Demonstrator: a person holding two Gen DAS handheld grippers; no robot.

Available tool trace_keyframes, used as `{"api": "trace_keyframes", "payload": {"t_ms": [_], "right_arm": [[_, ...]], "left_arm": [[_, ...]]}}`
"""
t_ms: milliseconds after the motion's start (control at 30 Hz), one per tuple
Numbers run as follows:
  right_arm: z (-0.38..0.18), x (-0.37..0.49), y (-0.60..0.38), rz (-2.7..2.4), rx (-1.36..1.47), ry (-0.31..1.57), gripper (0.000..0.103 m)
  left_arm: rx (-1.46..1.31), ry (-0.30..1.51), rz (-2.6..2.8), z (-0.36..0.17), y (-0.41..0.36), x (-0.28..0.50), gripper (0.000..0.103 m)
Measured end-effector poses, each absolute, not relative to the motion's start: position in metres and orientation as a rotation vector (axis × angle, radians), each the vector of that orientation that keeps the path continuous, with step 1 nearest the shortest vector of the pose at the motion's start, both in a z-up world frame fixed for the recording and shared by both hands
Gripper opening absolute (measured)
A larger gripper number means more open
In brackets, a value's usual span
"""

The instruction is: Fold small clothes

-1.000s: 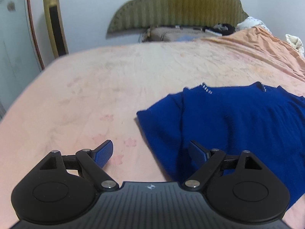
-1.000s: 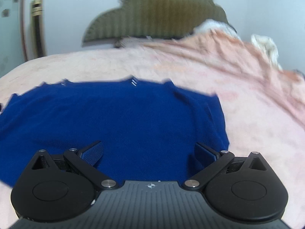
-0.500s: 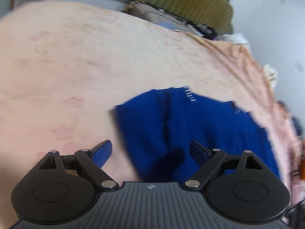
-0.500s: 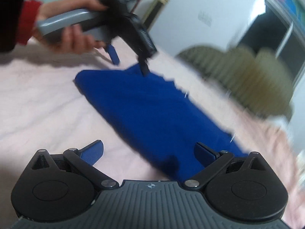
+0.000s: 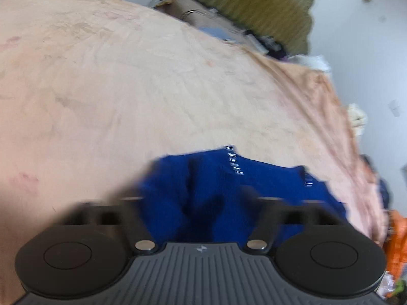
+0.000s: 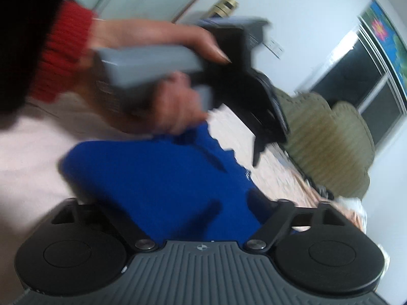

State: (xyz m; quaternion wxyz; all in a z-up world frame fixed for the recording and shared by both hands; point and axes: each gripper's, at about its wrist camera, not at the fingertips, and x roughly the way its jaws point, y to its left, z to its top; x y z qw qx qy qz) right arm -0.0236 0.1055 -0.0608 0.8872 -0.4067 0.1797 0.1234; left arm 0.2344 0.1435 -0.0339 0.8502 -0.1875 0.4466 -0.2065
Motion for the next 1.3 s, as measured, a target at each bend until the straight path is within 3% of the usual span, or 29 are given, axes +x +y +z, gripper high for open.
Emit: {"api": "trace_keyframes", "payload": {"t_ms": [33, 100, 167, 567, 833, 1000, 1300], "right_arm": [[-0.064, -0.024, 0.11, 0.272, -0.867, 0.371, 0.054], [-0.071, -0.026, 0.115, 0.31, -0.89, 0.381, 0.02], [-0.075, -0.029, 0.117, 0.321, -0.909, 0.377, 0.006], [-0.016, -0.046, 0.042, 0.267, -0.618, 0.307, 0.004], [0.015, -0.063, -0.057, 0.163, -0.361, 0.297, 0.003], [0.019, -0.074, -0.121, 0.091, -0.225, 0.298, 0.003], [-0.012, -0.069, -0.218, -0.018, 0.091, 0.388, 0.004]], "left_arm": [[-0.372, 0.954, -0.412, -0.034, 0.14, 0.238, 0.023], [-0.348, 0.972, -0.408, -0.032, 0.136, 0.242, 0.011], [-0.305, 0.966, -0.38, -0.029, 0.131, 0.239, 0.01], [-0.059, 0.813, -0.213, 0.047, 0.063, 0.202, 0.009], [0.034, 0.739, -0.244, 0.082, -0.031, 0.189, 0.009], [0.141, 0.711, -0.313, 0.082, -0.106, 0.184, 0.009], [0.302, 0.755, -0.403, 0.03, -0.22, 0.188, 0.009]]}}
